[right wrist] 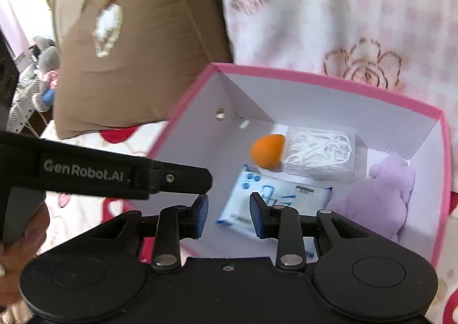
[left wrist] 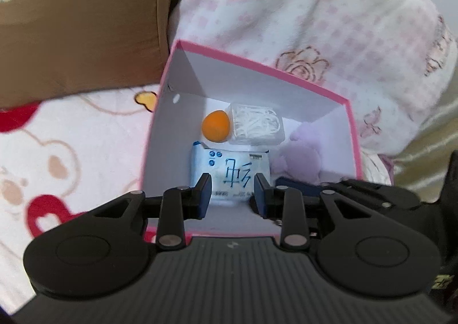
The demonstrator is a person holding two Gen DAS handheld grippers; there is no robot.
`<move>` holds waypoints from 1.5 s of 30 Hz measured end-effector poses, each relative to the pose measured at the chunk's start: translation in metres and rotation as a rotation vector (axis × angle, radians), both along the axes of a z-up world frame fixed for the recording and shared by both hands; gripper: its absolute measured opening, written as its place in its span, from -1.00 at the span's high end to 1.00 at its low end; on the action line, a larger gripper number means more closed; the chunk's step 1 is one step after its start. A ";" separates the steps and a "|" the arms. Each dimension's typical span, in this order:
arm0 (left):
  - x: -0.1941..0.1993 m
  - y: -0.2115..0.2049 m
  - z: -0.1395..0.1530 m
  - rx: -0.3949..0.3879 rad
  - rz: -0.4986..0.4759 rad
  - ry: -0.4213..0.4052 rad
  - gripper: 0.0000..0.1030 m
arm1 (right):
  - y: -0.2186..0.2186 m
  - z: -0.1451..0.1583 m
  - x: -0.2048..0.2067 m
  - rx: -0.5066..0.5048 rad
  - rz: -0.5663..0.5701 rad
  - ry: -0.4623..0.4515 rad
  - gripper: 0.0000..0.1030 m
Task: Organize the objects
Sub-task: 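Withdraw the left gripper and move it to the white medicine box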
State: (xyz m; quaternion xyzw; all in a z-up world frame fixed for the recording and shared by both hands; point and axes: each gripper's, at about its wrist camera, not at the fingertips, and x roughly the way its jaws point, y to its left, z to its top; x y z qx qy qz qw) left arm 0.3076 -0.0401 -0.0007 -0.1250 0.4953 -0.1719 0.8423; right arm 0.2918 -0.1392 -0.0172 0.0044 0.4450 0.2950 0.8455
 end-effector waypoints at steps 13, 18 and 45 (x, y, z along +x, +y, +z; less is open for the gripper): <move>-0.077 0.020 0.076 0.035 -0.103 -0.104 0.12 | -0.001 0.067 -0.103 -0.154 0.058 -0.234 -0.47; -0.098 0.020 0.083 0.051 -0.117 -0.117 0.06 | -0.004 0.076 -0.130 -0.112 0.053 -0.270 -0.64; -0.191 -0.001 0.094 0.218 -0.172 -0.156 -0.47 | -0.039 0.083 -0.246 -0.126 -0.012 -0.248 -0.81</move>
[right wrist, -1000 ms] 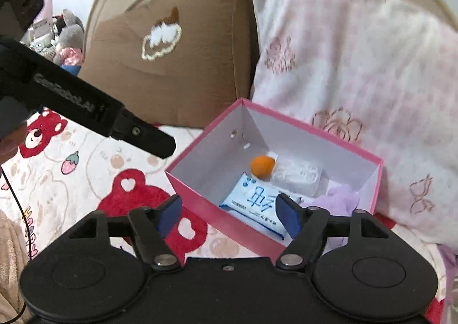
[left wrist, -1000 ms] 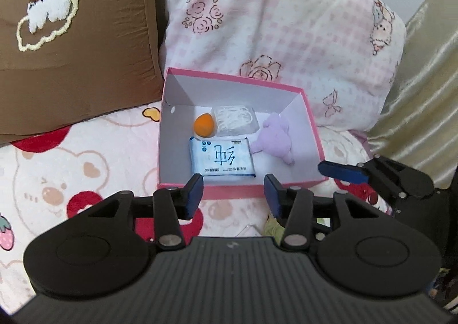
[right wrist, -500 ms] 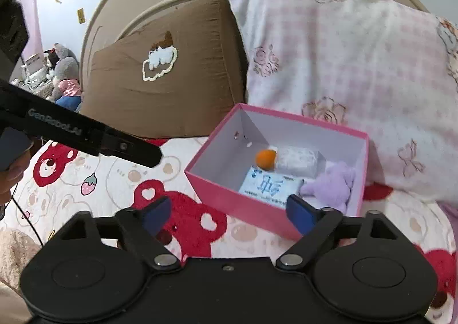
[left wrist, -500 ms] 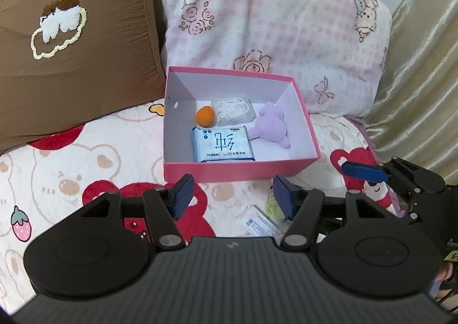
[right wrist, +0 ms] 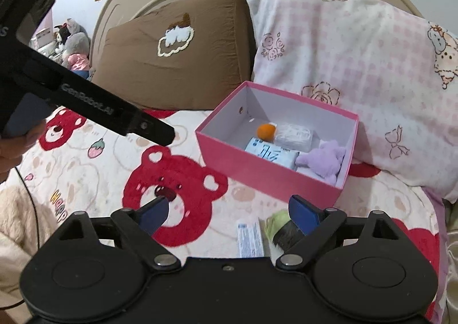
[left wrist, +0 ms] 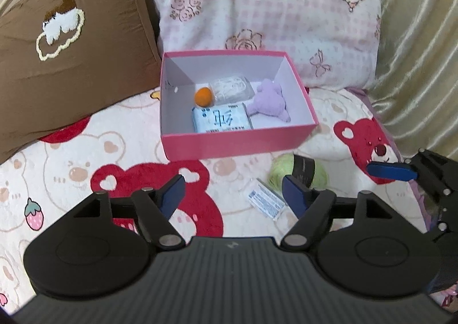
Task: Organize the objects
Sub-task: 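Withdraw the left gripper and move it to the white medicine box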
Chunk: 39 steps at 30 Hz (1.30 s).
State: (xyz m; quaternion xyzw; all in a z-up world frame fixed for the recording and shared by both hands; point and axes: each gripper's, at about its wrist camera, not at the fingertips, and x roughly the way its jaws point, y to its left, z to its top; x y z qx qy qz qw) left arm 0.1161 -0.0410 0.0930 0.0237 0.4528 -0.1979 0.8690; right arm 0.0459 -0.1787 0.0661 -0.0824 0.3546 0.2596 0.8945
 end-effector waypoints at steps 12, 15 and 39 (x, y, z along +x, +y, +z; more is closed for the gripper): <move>-0.012 -0.020 -0.041 0.020 -0.054 0.085 -0.59 | -0.009 -0.003 -0.031 -0.055 0.066 -0.035 -0.81; -0.011 -0.024 -0.051 0.020 -0.064 0.098 -0.59 | -0.011 -0.012 -0.028 -0.059 0.069 -0.008 -0.81; 0.009 -0.047 -0.158 -0.077 -0.088 0.094 -0.67 | -0.038 -0.133 0.006 0.179 0.033 0.132 -0.81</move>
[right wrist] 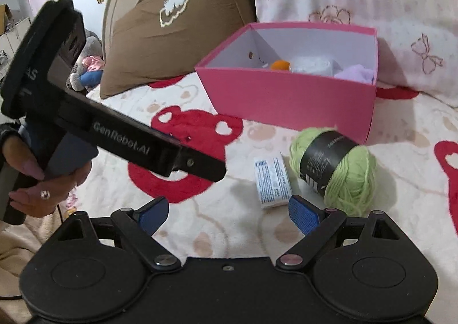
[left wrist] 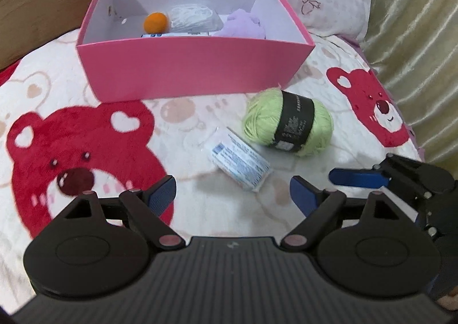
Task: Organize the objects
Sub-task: 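Withdraw the left gripper and move it to the white medicine box, then position the open left gripper around the white medicine box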
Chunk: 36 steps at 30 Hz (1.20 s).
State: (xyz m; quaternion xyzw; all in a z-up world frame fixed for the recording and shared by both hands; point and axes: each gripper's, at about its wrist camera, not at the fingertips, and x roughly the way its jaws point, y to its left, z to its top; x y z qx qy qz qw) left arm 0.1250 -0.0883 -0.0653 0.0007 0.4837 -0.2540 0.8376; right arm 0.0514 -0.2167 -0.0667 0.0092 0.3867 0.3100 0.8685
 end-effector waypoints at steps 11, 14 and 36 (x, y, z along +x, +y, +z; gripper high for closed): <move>0.028 -0.009 -0.072 -0.049 -0.011 -0.065 -0.38 | 0.027 -0.059 0.020 -0.131 -0.097 -0.057 -0.69; 0.030 -0.005 -0.082 -0.070 -0.012 -0.071 -0.37 | 0.032 -0.066 0.023 -0.165 -0.106 -0.059 -0.56; 0.054 -0.003 -0.088 -0.146 0.053 -0.137 0.16 | 0.013 -0.079 0.027 -0.038 -0.186 0.029 0.05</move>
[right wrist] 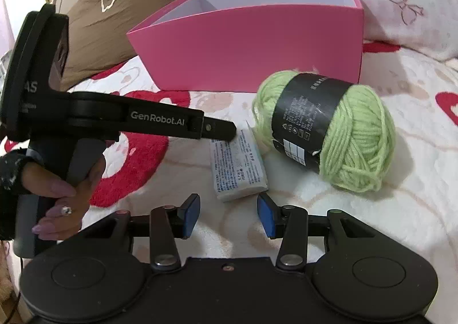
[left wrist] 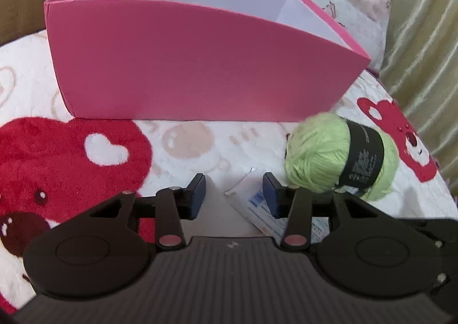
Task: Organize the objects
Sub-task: 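Position the open left gripper around the white medicine box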
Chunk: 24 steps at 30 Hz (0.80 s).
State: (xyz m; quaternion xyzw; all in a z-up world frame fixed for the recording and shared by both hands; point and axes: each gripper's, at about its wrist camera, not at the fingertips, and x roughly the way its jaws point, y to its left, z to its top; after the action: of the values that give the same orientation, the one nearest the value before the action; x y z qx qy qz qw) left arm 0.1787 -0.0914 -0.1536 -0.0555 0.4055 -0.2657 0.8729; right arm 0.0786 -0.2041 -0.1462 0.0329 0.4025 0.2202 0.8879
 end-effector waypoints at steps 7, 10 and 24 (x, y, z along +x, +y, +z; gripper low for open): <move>0.026 -0.011 0.003 -0.026 -0.005 0.105 0.20 | 0.002 -0.001 -0.004 -0.024 0.010 -0.031 0.03; 0.017 -0.010 0.002 -0.017 -0.034 0.102 0.30 | 0.000 0.000 -0.007 -0.003 0.013 -0.035 0.02; -0.008 -0.002 0.011 -0.055 -0.088 0.145 0.36 | -0.004 0.008 -0.015 0.054 0.051 -0.067 -0.44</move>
State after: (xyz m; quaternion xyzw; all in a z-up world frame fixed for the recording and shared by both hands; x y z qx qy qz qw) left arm 0.1704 -0.0930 -0.1428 -0.0807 0.4624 -0.3101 0.8268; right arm 0.0638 -0.2083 -0.1382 0.0391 0.3671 0.2546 0.8938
